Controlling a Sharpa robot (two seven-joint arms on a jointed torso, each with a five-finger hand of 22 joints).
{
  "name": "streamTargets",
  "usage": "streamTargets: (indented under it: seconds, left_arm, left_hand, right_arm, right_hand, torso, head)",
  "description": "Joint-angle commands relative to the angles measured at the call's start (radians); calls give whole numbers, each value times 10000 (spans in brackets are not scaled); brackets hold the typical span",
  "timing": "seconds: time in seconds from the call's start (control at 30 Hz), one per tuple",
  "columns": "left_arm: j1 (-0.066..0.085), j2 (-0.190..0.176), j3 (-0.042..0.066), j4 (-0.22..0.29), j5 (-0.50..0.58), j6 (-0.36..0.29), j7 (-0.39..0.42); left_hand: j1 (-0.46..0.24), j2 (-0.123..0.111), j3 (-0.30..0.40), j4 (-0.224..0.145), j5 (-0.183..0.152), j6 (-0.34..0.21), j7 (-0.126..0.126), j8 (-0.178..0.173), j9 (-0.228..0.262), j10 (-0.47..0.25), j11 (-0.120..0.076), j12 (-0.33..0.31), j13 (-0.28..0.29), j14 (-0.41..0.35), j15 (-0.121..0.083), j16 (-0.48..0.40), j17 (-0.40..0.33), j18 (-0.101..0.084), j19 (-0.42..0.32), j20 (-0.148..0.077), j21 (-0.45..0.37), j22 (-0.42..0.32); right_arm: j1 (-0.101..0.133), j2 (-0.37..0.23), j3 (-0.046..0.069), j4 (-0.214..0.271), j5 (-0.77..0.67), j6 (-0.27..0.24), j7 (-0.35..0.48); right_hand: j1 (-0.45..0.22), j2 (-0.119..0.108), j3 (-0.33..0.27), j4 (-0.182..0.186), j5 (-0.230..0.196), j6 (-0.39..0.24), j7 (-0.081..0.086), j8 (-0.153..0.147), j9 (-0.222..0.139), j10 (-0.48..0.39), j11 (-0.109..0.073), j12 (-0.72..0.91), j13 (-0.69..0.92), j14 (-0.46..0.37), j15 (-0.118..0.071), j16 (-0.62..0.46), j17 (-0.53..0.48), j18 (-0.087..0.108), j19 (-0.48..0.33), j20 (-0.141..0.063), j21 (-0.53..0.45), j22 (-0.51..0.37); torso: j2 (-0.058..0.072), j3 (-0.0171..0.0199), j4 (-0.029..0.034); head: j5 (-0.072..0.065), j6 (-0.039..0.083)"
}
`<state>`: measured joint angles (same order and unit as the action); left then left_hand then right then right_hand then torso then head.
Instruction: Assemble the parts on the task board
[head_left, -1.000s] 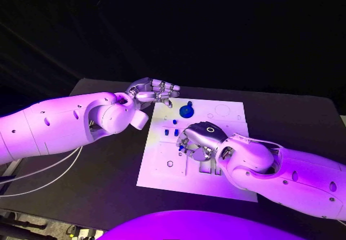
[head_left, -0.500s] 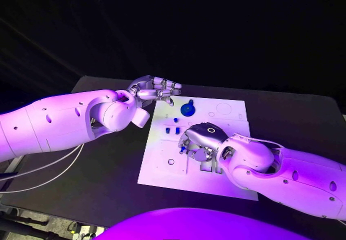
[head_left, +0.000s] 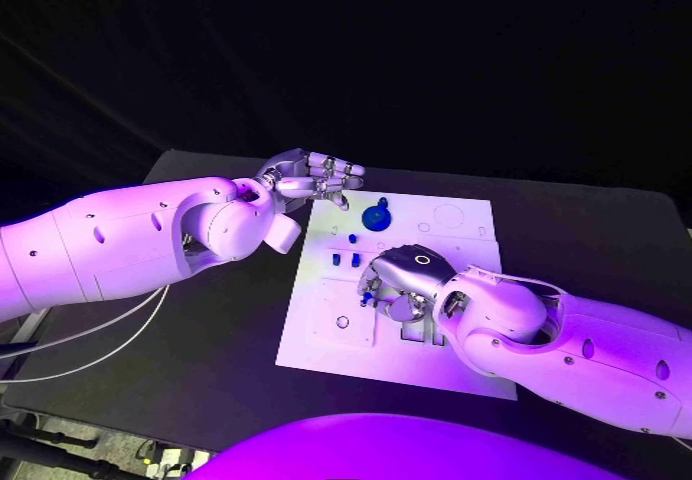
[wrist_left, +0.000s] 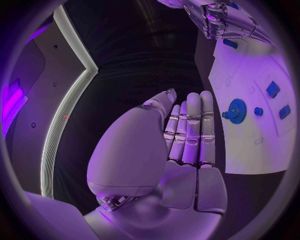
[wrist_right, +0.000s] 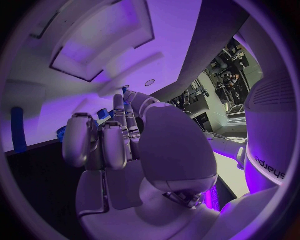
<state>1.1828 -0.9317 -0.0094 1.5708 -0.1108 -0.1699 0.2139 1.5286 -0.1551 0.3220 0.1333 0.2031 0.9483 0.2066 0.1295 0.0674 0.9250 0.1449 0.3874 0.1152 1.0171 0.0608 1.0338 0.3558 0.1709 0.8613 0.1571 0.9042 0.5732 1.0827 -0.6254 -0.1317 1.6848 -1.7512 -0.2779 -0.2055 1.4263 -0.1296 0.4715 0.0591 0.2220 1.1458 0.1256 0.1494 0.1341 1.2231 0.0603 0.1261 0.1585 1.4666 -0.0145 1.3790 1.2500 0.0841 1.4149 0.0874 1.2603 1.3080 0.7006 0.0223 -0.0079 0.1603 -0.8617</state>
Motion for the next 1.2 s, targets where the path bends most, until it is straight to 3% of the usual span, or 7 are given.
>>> streamTargets:
  seconds: [0.03,0.77,0.97,1.2]
  left_arm:
    - [10,20,6,22,48,143,55]
    - [10,-6,6,40,48,179,-9]
    - [11,-1,6,42,48,184,-34]
    - [11,-4,6,42,48,200,-59]
  left_hand:
    - [-43,74,4,-78,1,-64,23,30,-1,-62,-12,71,11,-41,50,-51,-10,125,-29,1,-63,-14]
    - [-55,77,4,-80,0,-64,24,36,0,-66,-11,81,11,-41,52,-52,-13,125,-29,3,-65,-15]
    - [-69,81,4,-82,-1,-66,25,41,1,-73,-10,93,12,-41,53,-52,-18,125,-30,5,-68,-17]
    - [-69,81,4,-82,-1,-66,25,41,1,-73,-10,93,12,-41,53,-52,-18,125,-30,5,-68,-17]
  right_arm:
    - [-31,38,-14,-48,-28,160,49]
    - [-123,196,-21,-158,-6,517,-61]
    - [-124,261,-28,-218,-32,674,-192]
    - [-125,239,-34,-240,-124,362,-302]
  right_hand:
    - [-74,25,21,-48,75,65,10,21,21,50,-1,-38,-10,470,-35,52,-6,-149,40,-9,5,930]
    - [-210,-5,-22,-69,76,18,20,-9,36,25,13,-95,-32,461,-22,48,-27,-129,-12,1,-90,895]
    - [-636,-213,-213,17,301,-413,192,-273,-43,-373,183,-380,-149,438,117,35,-74,-99,-117,91,-289,820]
    - [-922,-462,-452,42,321,-944,388,-617,-185,-883,391,-565,-273,416,283,41,-109,-64,-214,236,-492,743]
  torso:
    - [8,-5,2]
    - [-3,-6,-5]
    - [0,-3,5]
    - [-7,-5,-4]
  head:
    - [14,-22]
    - [45,-100]
    - [24,-95]
    - [23,-106]
